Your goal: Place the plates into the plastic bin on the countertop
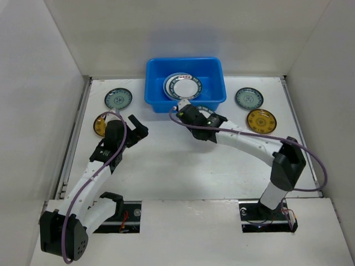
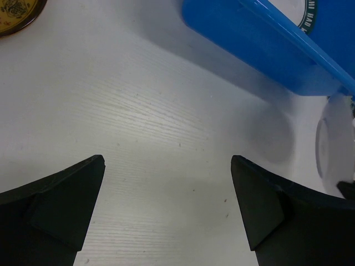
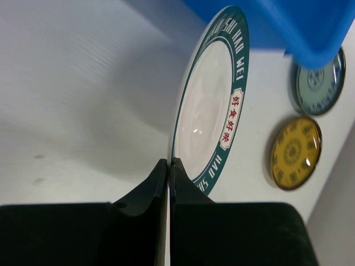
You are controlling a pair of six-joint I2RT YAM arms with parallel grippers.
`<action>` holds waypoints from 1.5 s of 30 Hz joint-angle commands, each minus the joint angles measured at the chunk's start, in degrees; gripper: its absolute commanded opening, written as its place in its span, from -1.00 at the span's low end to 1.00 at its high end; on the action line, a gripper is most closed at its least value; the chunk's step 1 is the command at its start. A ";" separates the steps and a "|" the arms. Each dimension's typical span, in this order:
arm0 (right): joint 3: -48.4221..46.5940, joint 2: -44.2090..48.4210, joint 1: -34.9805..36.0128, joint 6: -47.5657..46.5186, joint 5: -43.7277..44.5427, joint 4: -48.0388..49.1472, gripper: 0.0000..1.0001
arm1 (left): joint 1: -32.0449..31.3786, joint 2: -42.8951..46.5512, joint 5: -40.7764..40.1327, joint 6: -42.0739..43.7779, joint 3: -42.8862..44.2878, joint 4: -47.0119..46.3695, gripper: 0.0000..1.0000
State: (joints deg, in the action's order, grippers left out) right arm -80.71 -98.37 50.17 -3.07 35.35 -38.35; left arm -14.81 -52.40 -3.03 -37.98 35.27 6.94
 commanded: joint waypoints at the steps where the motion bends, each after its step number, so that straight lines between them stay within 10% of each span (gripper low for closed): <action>1: -10.15 5.55 1.81 0.79 -5.11 -4.80 -0.99 | -0.44 1.16 -0.05 0.18 1.12 -0.79 1.00; 16: -48.83 -18.32 -6.71 -10.28 -14.88 5.03 -0.98 | 1.05 9.24 -1.01 -1.31 -2.13 3.25 1.00; 30: -50.43 -37.59 -11.45 -16.00 -8.11 27.27 -0.95 | 7.29 17.07 -0.93 -2.89 -5.29 10.02 1.00; 45: -49.37 -41.12 -14.10 -9.33 -14.08 27.63 -0.32 | 11.07 14.44 -0.49 -2.54 -5.39 8.79 1.00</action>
State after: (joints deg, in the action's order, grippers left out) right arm -128.55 -138.39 35.99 -14.92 23.20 -15.25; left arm -4.34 -37.76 -3.60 -40.38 29.54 17.19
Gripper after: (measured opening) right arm 0.326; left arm 0.997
